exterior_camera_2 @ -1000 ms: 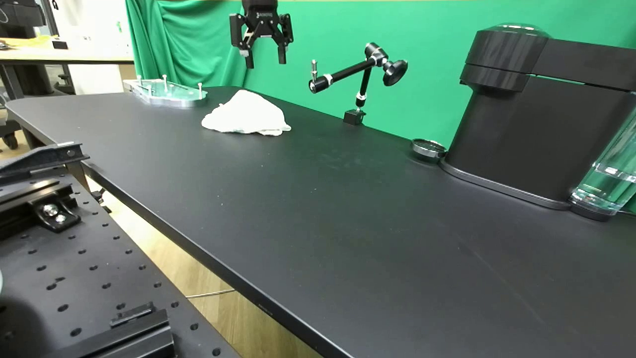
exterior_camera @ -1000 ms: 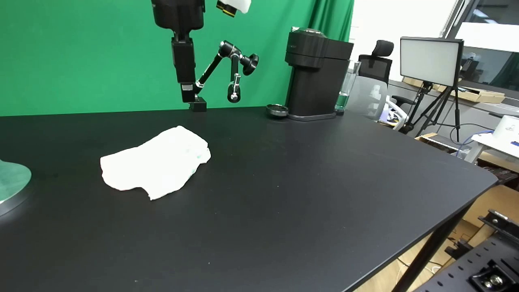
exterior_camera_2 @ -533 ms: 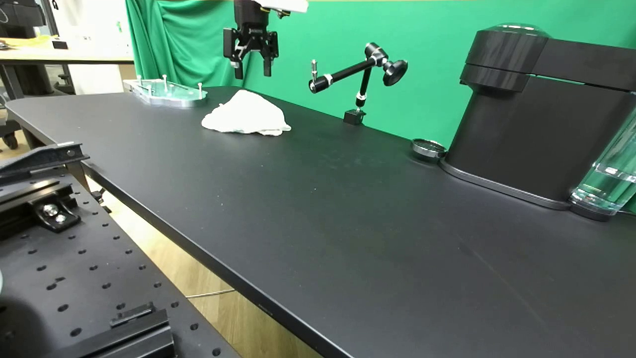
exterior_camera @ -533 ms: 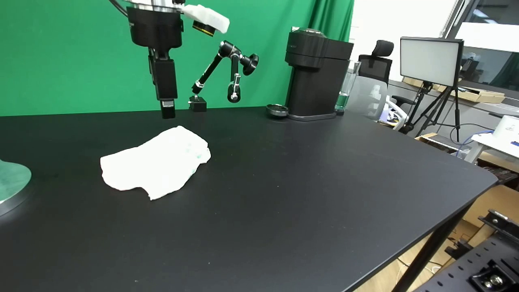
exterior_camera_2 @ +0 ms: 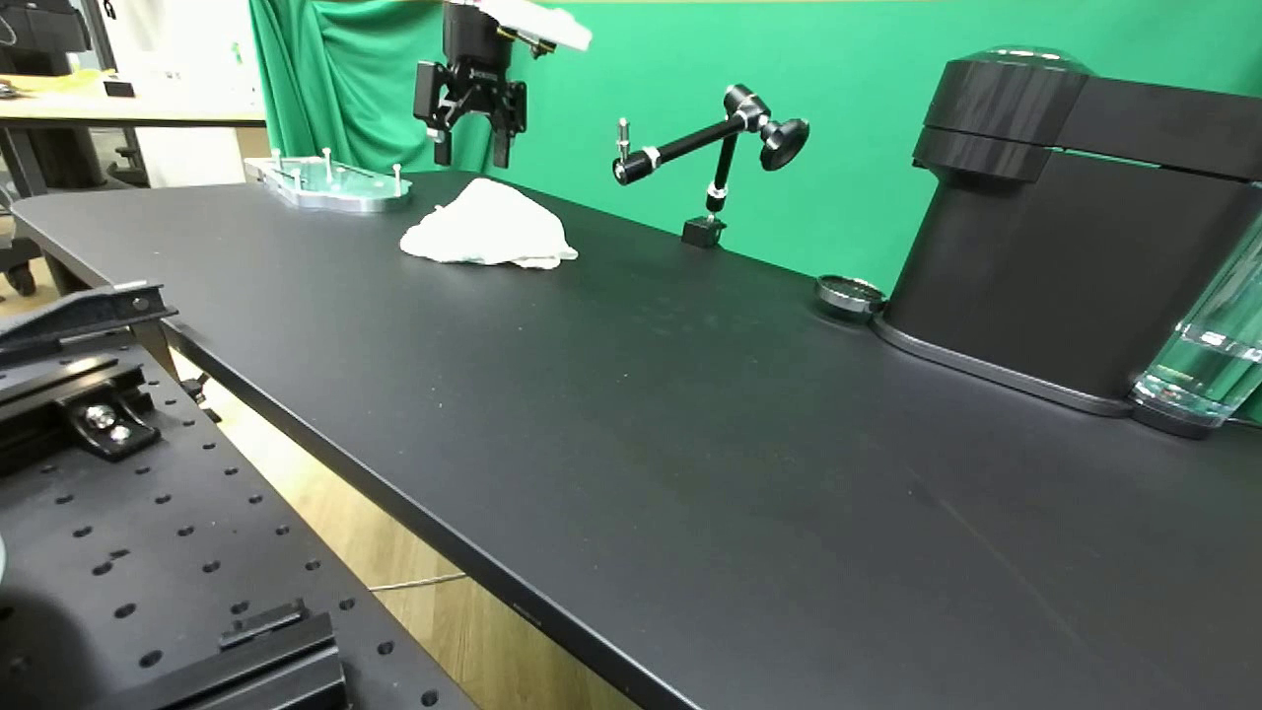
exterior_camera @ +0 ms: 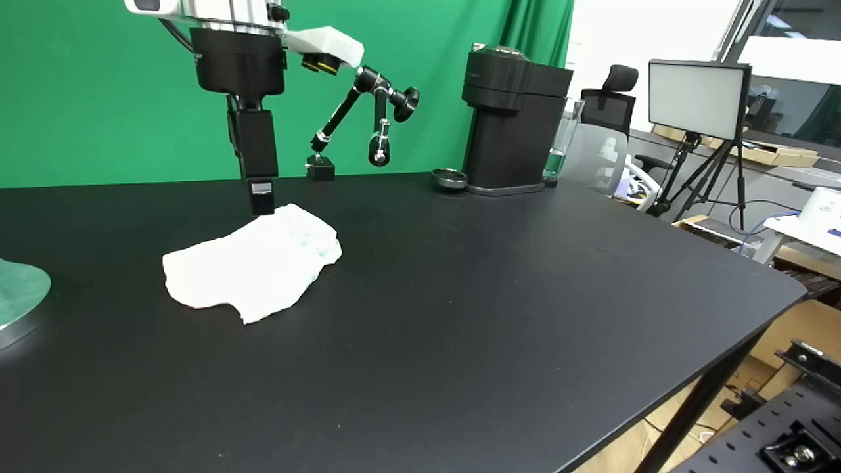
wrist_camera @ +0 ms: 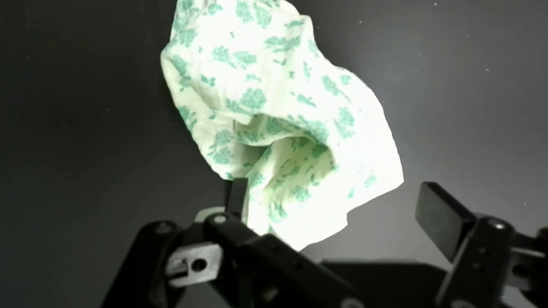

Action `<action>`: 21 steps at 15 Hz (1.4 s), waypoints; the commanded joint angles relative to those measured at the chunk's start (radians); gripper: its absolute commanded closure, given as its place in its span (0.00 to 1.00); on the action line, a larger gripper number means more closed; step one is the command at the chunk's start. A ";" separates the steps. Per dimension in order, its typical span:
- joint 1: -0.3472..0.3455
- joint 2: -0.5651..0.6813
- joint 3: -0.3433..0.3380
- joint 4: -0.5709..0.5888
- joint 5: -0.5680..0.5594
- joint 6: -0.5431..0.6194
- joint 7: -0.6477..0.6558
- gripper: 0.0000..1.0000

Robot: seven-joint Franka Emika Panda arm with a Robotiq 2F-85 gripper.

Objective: Hang the cloth on the stand

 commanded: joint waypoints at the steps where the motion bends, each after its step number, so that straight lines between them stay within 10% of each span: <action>1: 0.006 -0.007 -0.021 -0.002 0.006 -0.036 0.031 0.00; 6: 0.020 0.022 -0.072 0.005 -0.046 -0.026 0.068 0.00; 7: 0.021 0.027 -0.079 0.005 -0.055 -0.019 0.076 0.25; 18: 0.023 0.018 -0.087 -0.010 -0.084 0.024 0.131 0.96; 21: 0.025 -0.010 -0.088 -0.023 -0.081 0.025 0.160 1.00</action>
